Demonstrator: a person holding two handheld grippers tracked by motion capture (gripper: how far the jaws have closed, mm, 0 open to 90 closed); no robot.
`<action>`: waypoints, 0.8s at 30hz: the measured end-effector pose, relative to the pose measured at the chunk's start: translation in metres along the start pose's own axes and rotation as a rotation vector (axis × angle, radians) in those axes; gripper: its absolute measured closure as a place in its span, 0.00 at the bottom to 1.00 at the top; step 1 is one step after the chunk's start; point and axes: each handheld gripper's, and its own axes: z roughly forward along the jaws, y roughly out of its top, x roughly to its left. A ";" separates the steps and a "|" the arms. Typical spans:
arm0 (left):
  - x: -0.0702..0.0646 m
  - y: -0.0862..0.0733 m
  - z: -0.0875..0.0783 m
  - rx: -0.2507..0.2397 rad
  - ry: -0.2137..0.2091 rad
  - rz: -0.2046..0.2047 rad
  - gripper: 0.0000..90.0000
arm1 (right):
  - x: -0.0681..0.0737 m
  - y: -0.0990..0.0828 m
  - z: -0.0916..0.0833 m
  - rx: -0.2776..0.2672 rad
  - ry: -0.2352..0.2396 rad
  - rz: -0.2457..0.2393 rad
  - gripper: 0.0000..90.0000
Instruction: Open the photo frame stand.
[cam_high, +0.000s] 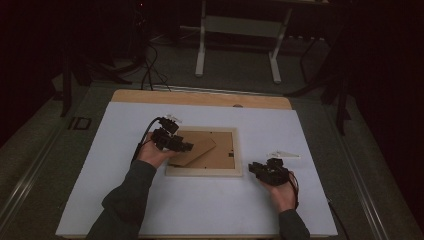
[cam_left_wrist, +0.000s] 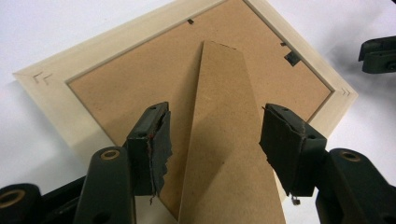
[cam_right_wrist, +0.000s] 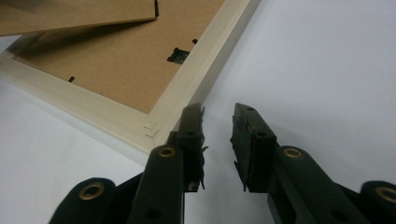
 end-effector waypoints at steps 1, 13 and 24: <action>0.000 0.001 0.002 0.004 0.000 0.000 0.48 | 0.000 0.000 0.000 -0.001 0.000 -0.001 0.81; -0.006 0.009 0.026 0.106 -0.013 0.038 0.42 | -0.004 0.000 -0.004 -0.010 0.003 0.009 0.80; -0.008 0.010 0.039 0.185 -0.036 0.072 0.39 | -0.005 0.000 -0.003 -0.007 0.008 0.009 0.80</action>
